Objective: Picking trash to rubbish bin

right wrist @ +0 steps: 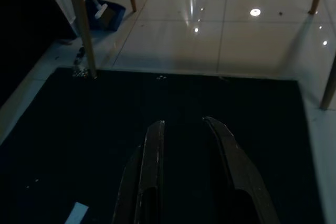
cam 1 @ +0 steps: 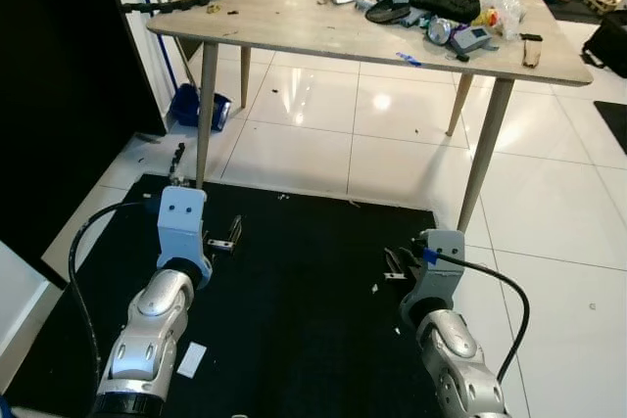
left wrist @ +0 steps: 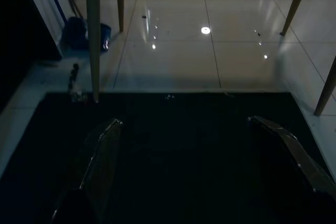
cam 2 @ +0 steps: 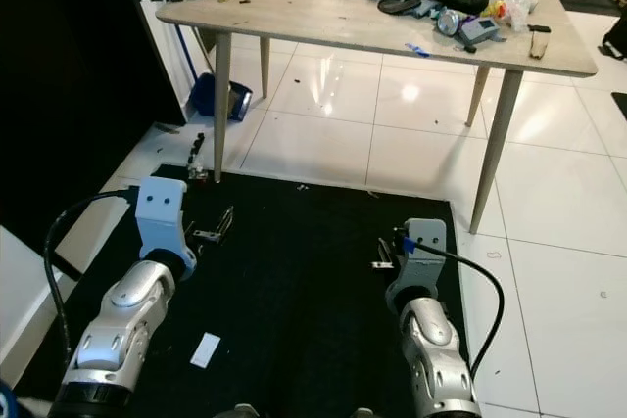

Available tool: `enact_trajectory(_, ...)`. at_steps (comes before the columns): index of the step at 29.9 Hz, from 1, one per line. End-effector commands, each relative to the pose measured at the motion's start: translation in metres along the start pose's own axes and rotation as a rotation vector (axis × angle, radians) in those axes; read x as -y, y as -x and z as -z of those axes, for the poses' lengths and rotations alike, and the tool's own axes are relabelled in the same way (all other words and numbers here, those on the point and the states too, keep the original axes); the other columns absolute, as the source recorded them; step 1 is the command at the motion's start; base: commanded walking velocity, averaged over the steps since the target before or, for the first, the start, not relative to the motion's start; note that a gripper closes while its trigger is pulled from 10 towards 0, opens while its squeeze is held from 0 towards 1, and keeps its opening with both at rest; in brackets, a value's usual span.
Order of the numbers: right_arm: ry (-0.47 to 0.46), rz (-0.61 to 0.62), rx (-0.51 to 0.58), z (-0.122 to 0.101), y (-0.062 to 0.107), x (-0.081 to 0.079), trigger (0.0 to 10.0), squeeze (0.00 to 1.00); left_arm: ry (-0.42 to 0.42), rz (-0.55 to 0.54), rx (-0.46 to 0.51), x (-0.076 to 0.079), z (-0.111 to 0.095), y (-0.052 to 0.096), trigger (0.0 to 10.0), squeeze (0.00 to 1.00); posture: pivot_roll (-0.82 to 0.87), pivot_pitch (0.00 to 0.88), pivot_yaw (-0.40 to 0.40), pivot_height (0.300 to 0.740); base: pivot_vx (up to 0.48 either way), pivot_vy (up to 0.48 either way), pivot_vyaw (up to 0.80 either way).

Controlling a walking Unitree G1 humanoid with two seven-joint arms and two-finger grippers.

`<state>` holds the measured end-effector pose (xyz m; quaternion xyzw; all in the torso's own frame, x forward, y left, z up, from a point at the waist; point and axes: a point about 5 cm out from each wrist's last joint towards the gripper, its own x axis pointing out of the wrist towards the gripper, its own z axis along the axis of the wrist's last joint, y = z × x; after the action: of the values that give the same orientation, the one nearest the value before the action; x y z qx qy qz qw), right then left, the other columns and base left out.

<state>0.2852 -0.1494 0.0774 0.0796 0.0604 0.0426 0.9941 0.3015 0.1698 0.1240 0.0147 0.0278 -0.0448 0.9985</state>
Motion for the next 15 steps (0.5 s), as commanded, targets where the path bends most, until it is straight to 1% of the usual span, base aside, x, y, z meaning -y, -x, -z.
enact_trajectory(1, -0.009, -0.005, -0.011, 0.0019, 0.0009, -0.0015, 10.0, 0.00, 0.000, -0.013, -0.020, -0.0034, 0.0043, 0.0020, 10.0, 0.00, 0.03, 0.166, 0.015, 0.740, 0.322, 0.000, 0.00)
enact_trajectory(11, -0.003, -0.001, -0.018, 0.0035, 0.0024, 0.0009, 10.0, 0.00, 0.001, -0.013, -0.019, -0.0031, 0.0034, 0.0000, 10.0, 0.00, 0.02, 0.172, 0.013, 0.740, 0.322, 0.000, 0.00)
enact_trajectory(15, -0.003, -0.007, -0.019, 0.0036, 0.0016, -0.0012, 10.0, 0.00, -0.001, -0.018, -0.019, -0.0048, 0.0034, 0.0004, 10.0, 0.00, 0.02, 0.173, 0.017, 0.740, 0.321, 0.000, 0.00)
